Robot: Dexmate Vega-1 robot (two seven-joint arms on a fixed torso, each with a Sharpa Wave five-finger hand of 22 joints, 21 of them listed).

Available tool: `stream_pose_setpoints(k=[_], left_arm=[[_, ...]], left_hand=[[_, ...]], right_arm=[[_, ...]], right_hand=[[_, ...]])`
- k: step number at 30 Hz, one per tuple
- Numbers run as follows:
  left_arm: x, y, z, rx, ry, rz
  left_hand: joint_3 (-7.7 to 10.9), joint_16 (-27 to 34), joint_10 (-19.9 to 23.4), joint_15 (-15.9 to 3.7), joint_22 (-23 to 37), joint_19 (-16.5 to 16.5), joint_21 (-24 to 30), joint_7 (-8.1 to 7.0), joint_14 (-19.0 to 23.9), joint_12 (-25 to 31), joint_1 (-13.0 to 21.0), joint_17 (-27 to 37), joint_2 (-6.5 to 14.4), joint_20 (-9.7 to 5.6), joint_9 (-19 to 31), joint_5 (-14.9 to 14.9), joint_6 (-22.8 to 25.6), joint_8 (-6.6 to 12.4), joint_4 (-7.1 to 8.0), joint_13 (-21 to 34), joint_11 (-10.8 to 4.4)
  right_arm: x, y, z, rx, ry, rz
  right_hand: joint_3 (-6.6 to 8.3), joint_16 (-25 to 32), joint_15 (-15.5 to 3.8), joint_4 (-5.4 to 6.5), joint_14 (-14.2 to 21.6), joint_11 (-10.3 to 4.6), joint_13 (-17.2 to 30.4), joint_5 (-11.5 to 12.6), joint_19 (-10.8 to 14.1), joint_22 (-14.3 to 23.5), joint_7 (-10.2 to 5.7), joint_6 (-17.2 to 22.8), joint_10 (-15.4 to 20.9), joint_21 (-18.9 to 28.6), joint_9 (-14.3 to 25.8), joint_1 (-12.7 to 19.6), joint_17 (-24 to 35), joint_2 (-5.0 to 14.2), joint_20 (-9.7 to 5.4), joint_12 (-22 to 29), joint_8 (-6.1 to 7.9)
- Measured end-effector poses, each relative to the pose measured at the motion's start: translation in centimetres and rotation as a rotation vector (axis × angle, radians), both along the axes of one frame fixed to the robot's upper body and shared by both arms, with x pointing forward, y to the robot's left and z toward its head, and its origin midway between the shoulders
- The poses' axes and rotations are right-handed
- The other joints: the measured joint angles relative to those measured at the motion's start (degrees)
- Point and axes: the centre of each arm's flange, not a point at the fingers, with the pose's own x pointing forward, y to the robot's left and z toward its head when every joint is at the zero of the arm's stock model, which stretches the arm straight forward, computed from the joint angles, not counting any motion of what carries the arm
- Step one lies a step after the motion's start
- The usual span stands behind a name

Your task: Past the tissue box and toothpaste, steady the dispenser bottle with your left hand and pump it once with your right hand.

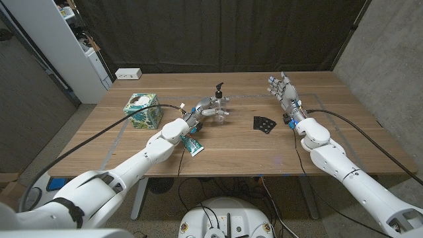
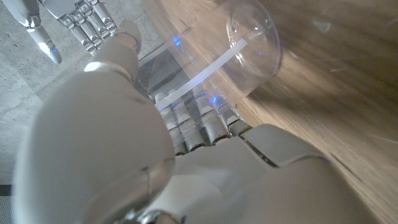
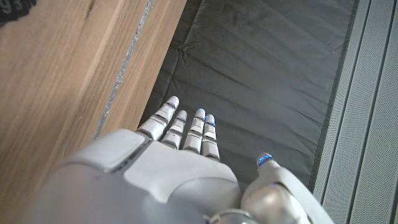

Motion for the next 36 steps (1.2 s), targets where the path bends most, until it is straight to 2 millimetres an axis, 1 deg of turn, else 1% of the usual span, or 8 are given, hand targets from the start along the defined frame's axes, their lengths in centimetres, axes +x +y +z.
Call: stream_pose_setpoints(k=[5,9,13,14,21,24,27,36], left_arm=[[0.0,0.1,-0.2,0.005,0.010,-0.003],[0.0,0.1,-0.3,0.009,0.016,-0.005],[-0.1,0.1,-0.4,0.014,0.021,-0.007],[-0.1,0.1,-0.4,0.014,0.022,-0.007],[-0.1,0.3,-0.4,0.024,0.028,-0.012],[-0.1,0.3,-0.4,0.029,0.028,-0.014],[-0.2,0.4,-0.4,0.034,0.029,-0.016],[-0.4,0.8,-0.2,0.044,0.028,-0.017]], left_hand=[[-0.30,0.0,-1.4,-0.11,0.0,0.0,-1.2,-1.14,-0.6,-0.5,-0.5,-0.2,-0.5,0.39,-0.3,0.0,-1.3,-2.21,0.31,-1.0,0.71],[-0.52,0.0,-2.6,-0.05,0.0,0.0,-2.1,-0.47,-1.1,-0.9,-1.7,-0.3,-0.1,0.39,-0.3,0.0,-2.6,-3.54,0.54,-1.5,0.95],[0.11,0.0,-3.5,0.01,0.0,0.1,-2.6,0.14,-1.6,-1.1,-2.6,-0.3,-0.4,0.51,-0.5,0.0,-3.2,-4.51,1.66,-1.9,0.92],[0.11,0.0,-3.8,-0.11,0.0,0.2,-2.6,0.14,-1.8,-1.1,-3.3,-0.3,0.3,0.64,-0.5,0.0,-3.6,-4.82,1.66,-2.1,0.81],[-0.31,0.0,-6.3,0.07,0.0,0.3,-4.5,1.27,-3.9,-1.5,-6.0,-0.3,0.8,0.70,-0.5,0.0,-6.4,-7.61,2.05,-3.0,1.59],[-0.98,0.0,-7.7,0.13,0.0,0.4,-5.2,1.15,-5.6,-1.8,-7.4,-0.4,1.4,0.82,-0.5,0.0,-7.6,-8.84,2.00,-3.5,2.02],[-1.19,0.0,-9.1,0.17,0.0,0.6,-6.1,1.18,-6.8,-1.8,-7.9,-0.5,0.9,1.00,-0.5,0.0,-8.5,-10.11,2.09,-4.1,2.60],[-2.21,-0.3,-11.6,0.31,0.1,0.6,-8.2,1.89,-10.3,-1.8,-9.6,-0.5,0.2,1.00,-0.5,0.1,-11.1,-13.17,2.18,-5.4,2.96]], right_arm=[[0.3,0.0,-0.2,0.004,0.005,0.005],[0.6,0.0,-0.3,0.005,0.007,0.008],[0.8,0.0,-0.4,0.006,0.010,0.009],[0.8,0.0,-0.4,0.006,0.010,0.010],[1.0,0.1,-0.4,0.005,0.013,0.011],[1.0,0.1,-0.5,0.005,0.014,0.013],[1.1,0.2,-0.4,0.005,0.015,0.016],[1.2,0.3,-0.5,0.003,0.019,0.019]], right_hand=[[0.00,0.0,0.01,0.00,0.0,0.00,0.0,0.0,0.0,0.0,0.00,0.0,0.0,0.0,0.0,0.0,0.0,0.00,0.00,0.0,0.00],[0.00,0.0,0.01,0.00,0.0,0.00,0.0,0.0,0.0,0.0,0.00,0.0,0.0,0.0,0.0,0.0,0.0,0.00,0.00,0.0,0.00],[0.00,0.0,0.01,0.00,0.0,0.00,0.0,0.0,0.0,0.0,0.00,0.0,0.0,0.0,0.0,0.0,0.0,0.00,0.00,0.0,0.00],[0.00,0.0,0.01,0.00,0.0,0.00,0.0,0.0,0.0,0.0,0.00,0.0,0.0,0.0,0.0,0.0,0.0,0.00,0.01,0.0,0.00],[0.00,0.0,0.01,0.00,0.0,0.00,0.0,0.0,0.4,0.0,0.00,0.0,0.0,0.0,0.0,0.0,0.0,0.00,0.42,0.0,0.00],[0.00,0.0,0.01,0.00,0.0,0.00,0.0,0.0,0.4,0.0,0.00,0.0,0.0,0.0,0.0,0.0,0.0,0.00,0.41,0.0,0.00],[0.00,0.0,0.01,0.00,0.0,0.00,0.0,0.0,0.4,0.0,0.00,0.0,0.0,0.0,0.0,0.0,0.0,0.00,0.41,0.0,0.00],[0.00,0.0,0.01,0.00,0.0,0.00,0.0,0.0,0.4,0.0,0.00,0.0,0.0,0.0,0.0,0.0,0.1,0.00,0.41,0.0,0.00]])
